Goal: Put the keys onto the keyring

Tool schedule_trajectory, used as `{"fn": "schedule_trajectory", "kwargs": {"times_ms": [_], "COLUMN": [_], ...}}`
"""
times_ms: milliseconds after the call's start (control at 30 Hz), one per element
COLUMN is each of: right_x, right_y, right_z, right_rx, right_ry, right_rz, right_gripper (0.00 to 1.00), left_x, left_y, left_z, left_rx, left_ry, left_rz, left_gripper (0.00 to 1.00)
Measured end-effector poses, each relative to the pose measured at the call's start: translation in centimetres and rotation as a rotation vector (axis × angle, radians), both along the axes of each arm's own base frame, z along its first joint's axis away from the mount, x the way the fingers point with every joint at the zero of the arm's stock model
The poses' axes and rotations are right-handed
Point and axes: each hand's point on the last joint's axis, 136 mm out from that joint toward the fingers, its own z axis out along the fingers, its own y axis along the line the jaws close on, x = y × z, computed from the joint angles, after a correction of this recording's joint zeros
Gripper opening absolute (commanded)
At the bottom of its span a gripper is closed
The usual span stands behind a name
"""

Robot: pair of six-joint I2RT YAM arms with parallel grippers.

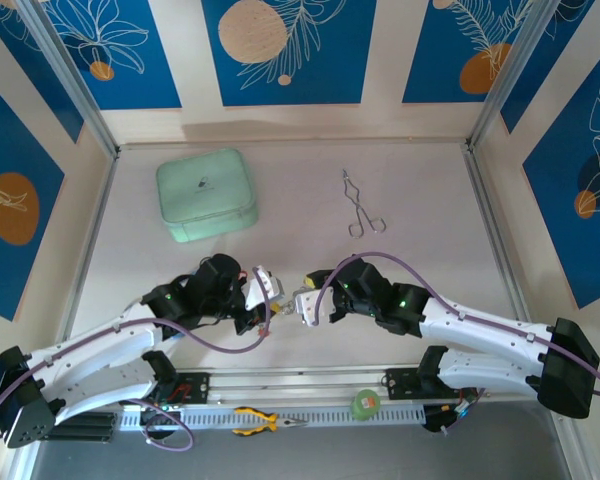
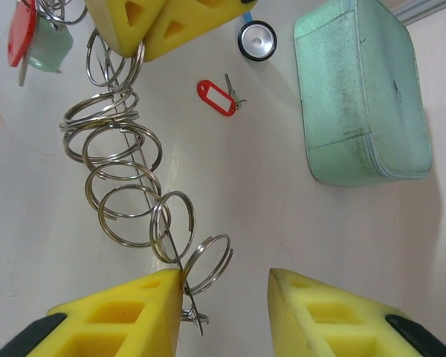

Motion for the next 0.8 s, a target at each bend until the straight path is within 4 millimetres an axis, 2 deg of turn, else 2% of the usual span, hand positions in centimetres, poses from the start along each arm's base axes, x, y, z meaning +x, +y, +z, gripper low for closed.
{"fn": "schedule_trajectory", "kwargs": {"times_ms": [300, 700, 800], "right_x": [0.0, -0.3, -0.2], "right_y": [0.1, -0.1, -0.1], "right_z": [-0.6, -1.1, -1.2], "right_rx": [-0.013, -0.026, -0.026], "right_ry": [0.018, 0.035, 0.043], "right_rz": [-0.005, -0.005, -0.008], "right_gripper": [0.25, 0.01, 0.0], "left_x": [0.0, 0.1, 0.1], "left_y": [0.0, 0.0, 0.0], "left_z": [0.1, 0.3, 0.4], "left_rx": [-0.001, -0.007, -0.014], "left_ry": [-0.002, -0.005, 0.004], "left_rz": [0.0, 0.007, 0.02], "left_gripper": [0.0, 0.0, 0.0]}}
